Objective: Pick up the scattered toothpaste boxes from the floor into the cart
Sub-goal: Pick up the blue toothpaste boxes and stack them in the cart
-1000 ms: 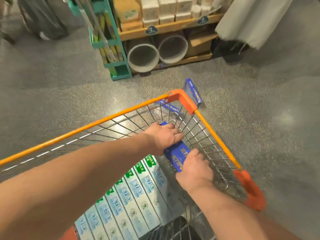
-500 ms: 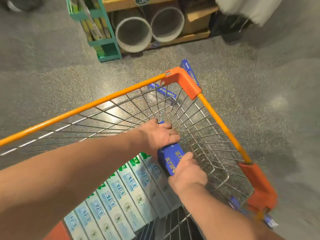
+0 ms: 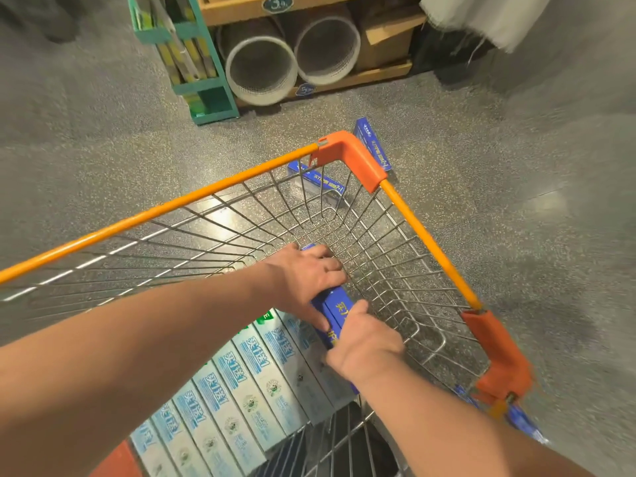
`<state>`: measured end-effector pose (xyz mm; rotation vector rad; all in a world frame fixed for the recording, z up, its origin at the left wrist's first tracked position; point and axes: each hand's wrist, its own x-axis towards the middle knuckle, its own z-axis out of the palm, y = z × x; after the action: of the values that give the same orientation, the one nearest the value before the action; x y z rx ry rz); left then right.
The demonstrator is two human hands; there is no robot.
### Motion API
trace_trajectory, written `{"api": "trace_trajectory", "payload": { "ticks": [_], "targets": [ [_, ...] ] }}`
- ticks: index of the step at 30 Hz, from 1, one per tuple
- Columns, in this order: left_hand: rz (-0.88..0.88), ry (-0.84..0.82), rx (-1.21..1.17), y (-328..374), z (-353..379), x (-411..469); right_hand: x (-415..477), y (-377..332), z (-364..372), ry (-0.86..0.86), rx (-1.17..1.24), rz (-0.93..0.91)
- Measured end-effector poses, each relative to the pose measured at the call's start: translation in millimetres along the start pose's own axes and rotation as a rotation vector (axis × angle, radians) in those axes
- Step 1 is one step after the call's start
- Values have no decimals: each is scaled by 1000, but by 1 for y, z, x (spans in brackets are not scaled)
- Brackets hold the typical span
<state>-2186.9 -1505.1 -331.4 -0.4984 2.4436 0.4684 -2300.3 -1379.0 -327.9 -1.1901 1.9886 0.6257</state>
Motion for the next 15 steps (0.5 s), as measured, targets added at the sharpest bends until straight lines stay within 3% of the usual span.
{"api": "trace_trajectory", "payload": {
  "ticks": [9,15],
  "targets": [
    [-59,45,81,9,-1,-3,-7,8,-14,31,9,-81],
    [-164,44,54,26,-44,-51,-46,16,-50,88,48,-165]
  ]
}}
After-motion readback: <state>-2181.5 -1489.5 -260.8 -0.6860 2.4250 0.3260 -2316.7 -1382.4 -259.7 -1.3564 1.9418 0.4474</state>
